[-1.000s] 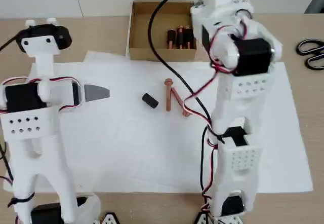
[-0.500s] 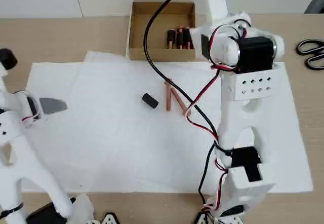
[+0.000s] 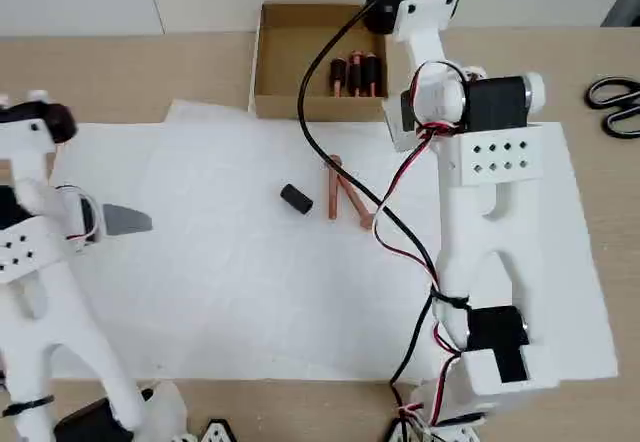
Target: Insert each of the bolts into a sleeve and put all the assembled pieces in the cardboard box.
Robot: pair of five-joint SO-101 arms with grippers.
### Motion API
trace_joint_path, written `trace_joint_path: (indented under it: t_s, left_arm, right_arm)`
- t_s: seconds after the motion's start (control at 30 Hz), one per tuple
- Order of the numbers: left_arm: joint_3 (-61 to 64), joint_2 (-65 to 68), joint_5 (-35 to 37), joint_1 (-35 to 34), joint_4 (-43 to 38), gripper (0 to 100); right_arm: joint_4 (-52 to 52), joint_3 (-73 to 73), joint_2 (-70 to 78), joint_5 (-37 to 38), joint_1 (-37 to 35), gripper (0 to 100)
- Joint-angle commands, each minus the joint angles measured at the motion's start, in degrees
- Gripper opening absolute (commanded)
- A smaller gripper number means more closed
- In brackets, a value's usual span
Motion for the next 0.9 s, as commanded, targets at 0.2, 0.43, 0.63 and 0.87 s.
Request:
trace_joint_path:
  t_s: [0.2, 0.43, 0.63, 0.87]
  left_arm:
    - [0.5, -0.7, 8.3, 9.6, -1.4, 39]
    - [0.7, -0.4, 10.1, 14.3, -1.3, 39]
    - [5.1, -0.4, 10.1, 18.7, -2.2, 39]
    - [6.8, -0.8, 10.1, 16.8, -2.0, 39]
  right_arm:
    - [-0.2, 10.8, -7.7, 1.2, 8.0, 22.4]
    - [-0.3, 21.9, -13.1, 0.1, 8.7, 22.4]
    - [-4.5, 29.7, -13.1, -6.8, 7.4, 22.5]
    - [-10.1, 33.0, -13.1, -7.1, -2.3, 22.5]
